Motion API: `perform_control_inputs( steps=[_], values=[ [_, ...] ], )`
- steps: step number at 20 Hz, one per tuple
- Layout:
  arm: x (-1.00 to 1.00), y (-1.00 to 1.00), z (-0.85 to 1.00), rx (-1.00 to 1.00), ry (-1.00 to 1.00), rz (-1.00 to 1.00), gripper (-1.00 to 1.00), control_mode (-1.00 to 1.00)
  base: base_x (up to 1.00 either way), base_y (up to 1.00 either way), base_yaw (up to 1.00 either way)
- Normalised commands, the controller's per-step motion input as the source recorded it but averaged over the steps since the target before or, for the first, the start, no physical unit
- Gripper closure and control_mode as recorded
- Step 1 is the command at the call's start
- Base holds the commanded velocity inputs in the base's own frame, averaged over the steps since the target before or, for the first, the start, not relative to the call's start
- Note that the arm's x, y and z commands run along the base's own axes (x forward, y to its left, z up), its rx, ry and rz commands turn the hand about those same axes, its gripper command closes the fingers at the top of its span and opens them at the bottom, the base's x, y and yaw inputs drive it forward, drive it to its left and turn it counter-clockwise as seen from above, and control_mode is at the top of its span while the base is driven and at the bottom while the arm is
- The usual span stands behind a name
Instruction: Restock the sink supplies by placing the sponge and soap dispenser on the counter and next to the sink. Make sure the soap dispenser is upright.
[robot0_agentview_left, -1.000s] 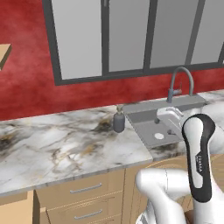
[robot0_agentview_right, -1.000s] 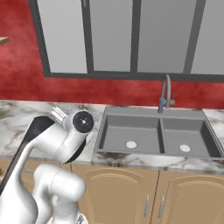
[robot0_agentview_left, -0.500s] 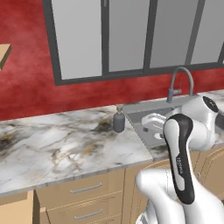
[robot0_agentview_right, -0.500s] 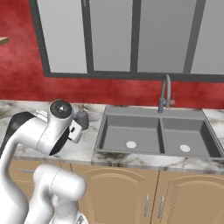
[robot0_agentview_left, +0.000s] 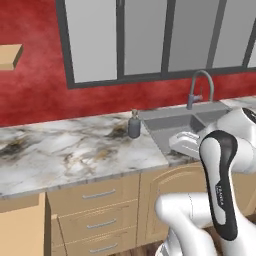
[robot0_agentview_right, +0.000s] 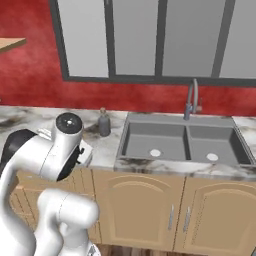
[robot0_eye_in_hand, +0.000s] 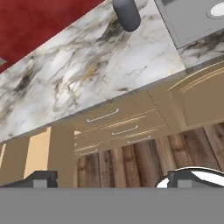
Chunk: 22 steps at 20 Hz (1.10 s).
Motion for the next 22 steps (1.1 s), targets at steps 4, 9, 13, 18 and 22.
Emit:
perform_control_inputs(
  steps=[4,9,13,18,22],
  values=[
    [0.00,0.00,0.00,0.00,0.00,0.00,-1.00,1.00,-0.84,0.95,0.25],
    [0.00,0.00,0.00,0.00,0.00,0.00,-1.00,1.00,-0.37,0.66,0.47],
    [0.00,0.00,0.00,0.00,0.00,0.00,-1.00,1.00,-0.60,0.20,0.44],
    [0.00,0.00,0.00,0.00,0.00,0.00,-1.00,1.00,-0.07,0.94,0.09],
    [0.00,0.00,0.00,0.00,0.00,0.00,-1.00,1.00,0.09,0.80,0.00]
  ],
)
